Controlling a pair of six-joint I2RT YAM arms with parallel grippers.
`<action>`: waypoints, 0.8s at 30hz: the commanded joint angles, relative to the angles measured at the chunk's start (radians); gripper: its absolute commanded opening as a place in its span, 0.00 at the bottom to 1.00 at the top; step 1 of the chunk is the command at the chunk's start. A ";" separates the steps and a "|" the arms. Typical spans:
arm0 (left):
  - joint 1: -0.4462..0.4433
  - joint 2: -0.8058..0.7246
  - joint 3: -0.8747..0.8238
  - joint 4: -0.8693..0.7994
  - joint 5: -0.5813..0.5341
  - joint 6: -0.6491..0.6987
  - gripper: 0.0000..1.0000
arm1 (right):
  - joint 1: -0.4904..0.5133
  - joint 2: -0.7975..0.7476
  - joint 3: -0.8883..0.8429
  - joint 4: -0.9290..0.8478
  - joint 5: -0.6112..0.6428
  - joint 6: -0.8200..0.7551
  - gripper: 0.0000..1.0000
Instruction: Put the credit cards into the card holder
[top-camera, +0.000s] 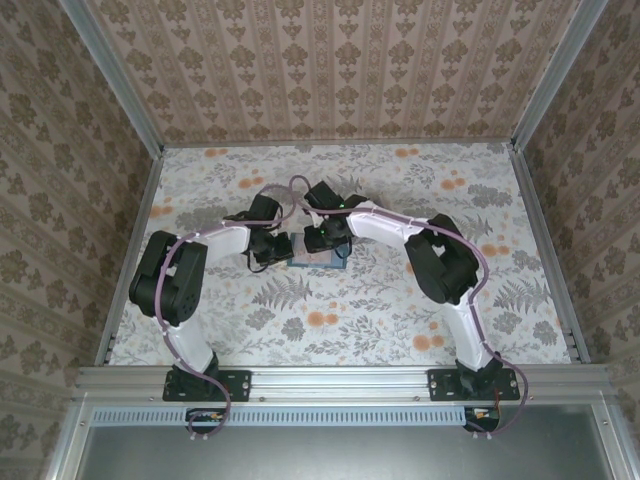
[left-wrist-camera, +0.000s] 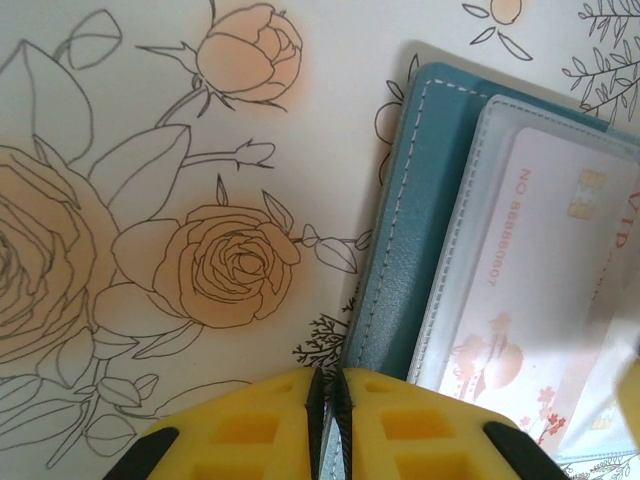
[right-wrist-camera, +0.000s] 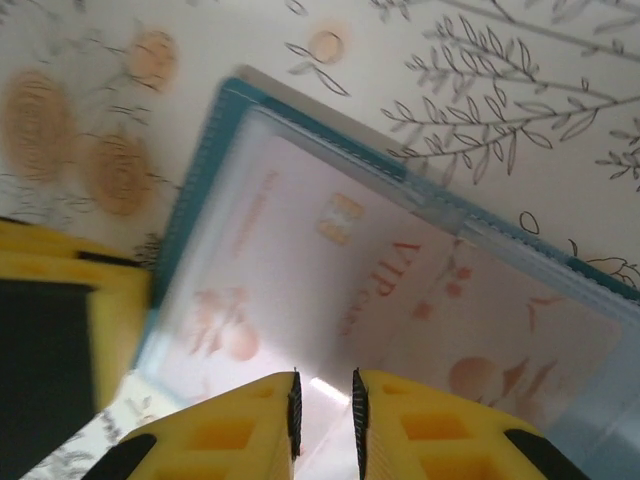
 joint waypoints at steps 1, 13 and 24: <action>-0.024 0.077 -0.035 -0.017 0.031 0.015 0.16 | -0.009 0.034 0.046 -0.015 -0.049 0.022 0.23; -0.024 0.109 -0.053 0.014 0.042 0.009 0.08 | -0.008 0.067 0.058 -0.050 -0.009 0.029 0.23; -0.024 0.110 -0.068 0.030 0.049 0.001 0.06 | -0.008 0.041 0.051 -0.052 0.002 0.030 0.23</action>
